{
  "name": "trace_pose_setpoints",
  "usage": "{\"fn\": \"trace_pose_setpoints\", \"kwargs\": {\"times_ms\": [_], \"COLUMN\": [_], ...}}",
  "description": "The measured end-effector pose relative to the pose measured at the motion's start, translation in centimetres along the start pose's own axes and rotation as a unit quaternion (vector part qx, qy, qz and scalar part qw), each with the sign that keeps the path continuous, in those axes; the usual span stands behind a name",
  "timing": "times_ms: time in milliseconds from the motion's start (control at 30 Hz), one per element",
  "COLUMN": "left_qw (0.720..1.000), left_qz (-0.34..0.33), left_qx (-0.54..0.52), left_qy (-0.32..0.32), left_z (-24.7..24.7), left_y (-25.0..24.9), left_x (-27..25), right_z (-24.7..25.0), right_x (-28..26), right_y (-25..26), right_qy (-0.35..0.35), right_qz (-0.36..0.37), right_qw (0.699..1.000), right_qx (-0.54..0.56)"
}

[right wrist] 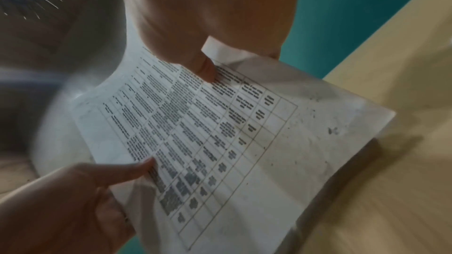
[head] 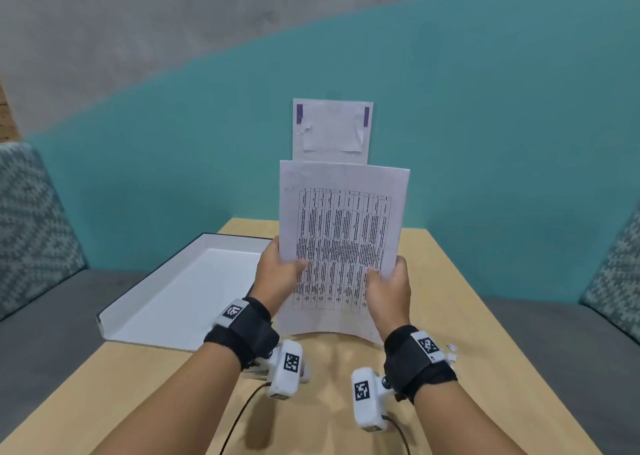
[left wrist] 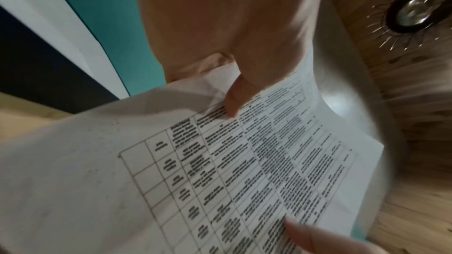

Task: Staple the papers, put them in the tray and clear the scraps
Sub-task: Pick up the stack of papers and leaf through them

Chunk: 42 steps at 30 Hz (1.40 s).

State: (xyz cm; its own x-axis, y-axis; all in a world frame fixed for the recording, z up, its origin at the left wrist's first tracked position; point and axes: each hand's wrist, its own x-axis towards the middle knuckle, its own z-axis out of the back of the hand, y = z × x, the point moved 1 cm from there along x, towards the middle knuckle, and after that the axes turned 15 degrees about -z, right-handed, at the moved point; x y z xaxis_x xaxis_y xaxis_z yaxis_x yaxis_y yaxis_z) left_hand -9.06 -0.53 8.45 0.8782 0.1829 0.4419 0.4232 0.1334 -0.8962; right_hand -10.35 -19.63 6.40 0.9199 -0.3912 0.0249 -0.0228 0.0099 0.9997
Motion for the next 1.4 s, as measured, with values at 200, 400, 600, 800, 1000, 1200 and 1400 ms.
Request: {"fn": "trace_pose_setpoints", "kwargs": {"times_ms": [200,400,600,800,1000,1200,1400], "left_qw": [0.999,0.997,0.999,0.999,0.987,0.994,0.998], "left_qz": [-0.035,-0.061,-0.032,-0.007,0.057,0.000,0.007], "left_qx": [-0.011,-0.018,-0.009,-0.026,-0.001,-0.010,0.012], "left_qy": [0.013,-0.039,-0.026,0.027,0.151,0.108,0.058], "left_z": [1.5,0.4,-0.2,0.7,3.0,1.7,-0.1], "left_y": [-1.7,-2.1,0.3,1.4,1.3,1.6,4.1], "left_x": [1.8,1.7,0.7,0.6,2.0,2.1,1.4], "right_z": [1.1,0.4,-0.2,-0.1,1.6,1.5,0.6], "right_x": [0.6,-0.2,-0.3,0.5,3.0,2.8,1.4], "right_y": [2.2,2.9,0.5,-0.7,2.7,4.7,2.8], "right_qy": [0.017,-0.032,-0.021,-0.010,0.029,0.047,0.004], "right_qz": [0.075,0.125,0.066,0.049,0.066,0.104,0.122], "right_qw": [0.997,0.991,0.997,0.999,0.997,0.993,0.992], "right_qx": [-0.030,-0.042,-0.027,-0.005,0.023,0.010,-0.005]}}
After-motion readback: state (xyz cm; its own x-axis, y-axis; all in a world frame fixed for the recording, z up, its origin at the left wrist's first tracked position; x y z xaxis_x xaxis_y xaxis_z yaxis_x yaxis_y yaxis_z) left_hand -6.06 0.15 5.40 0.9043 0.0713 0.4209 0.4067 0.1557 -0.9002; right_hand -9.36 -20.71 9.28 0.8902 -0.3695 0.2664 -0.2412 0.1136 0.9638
